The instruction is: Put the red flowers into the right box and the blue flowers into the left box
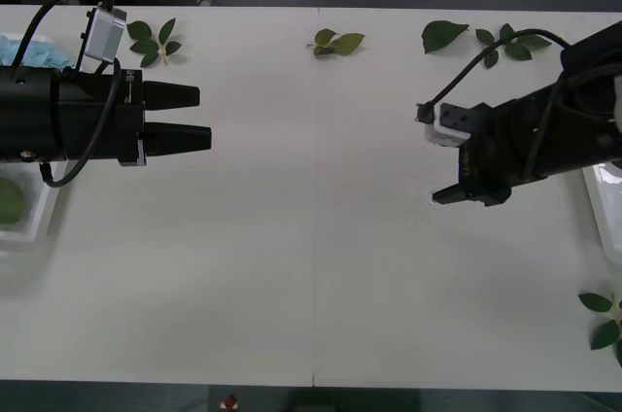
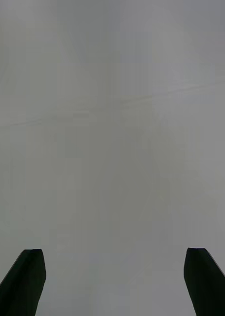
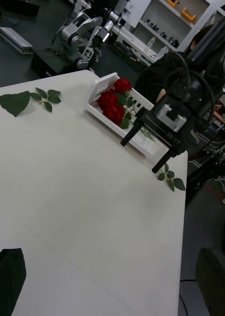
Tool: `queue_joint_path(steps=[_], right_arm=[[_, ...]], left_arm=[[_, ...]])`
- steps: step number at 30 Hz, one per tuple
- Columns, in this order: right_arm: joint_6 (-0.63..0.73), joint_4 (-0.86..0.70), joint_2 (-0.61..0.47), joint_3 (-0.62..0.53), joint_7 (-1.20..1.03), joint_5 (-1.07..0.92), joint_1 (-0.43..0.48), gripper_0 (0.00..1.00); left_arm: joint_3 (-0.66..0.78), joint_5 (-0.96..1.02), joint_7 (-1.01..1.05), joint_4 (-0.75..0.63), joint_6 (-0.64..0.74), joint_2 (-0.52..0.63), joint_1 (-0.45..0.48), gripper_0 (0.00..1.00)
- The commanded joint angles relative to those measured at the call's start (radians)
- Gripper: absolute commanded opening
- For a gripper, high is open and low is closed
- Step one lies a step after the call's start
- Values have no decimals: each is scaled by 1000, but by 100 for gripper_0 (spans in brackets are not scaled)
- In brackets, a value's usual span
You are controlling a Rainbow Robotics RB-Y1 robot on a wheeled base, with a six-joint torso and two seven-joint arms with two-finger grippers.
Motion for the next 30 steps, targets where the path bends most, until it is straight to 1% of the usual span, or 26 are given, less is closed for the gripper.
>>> queue_joint_path(steps=[1,8,28,29,30], right_arm=[[-5,-3,35,-18,32,1,-36,81],[-5,-3,71,-18,45,1,-41,81],[-5,-3,71,-18,40,-4,-41,81],[-5,-3,71,-18,40,-4,-41,82],[-5,-3,71,-18,40,-4,-41,84]], left_arm=[[13,10,-7,-12,-3,21,10,100],[13,10,-7,-12,-3,21,10,100],[13,10,-7,-12,-3,21,10,100],[13,10,-7,-12,-3,21,10,100],[13,10,-7,-12,-3,21,10,100]])
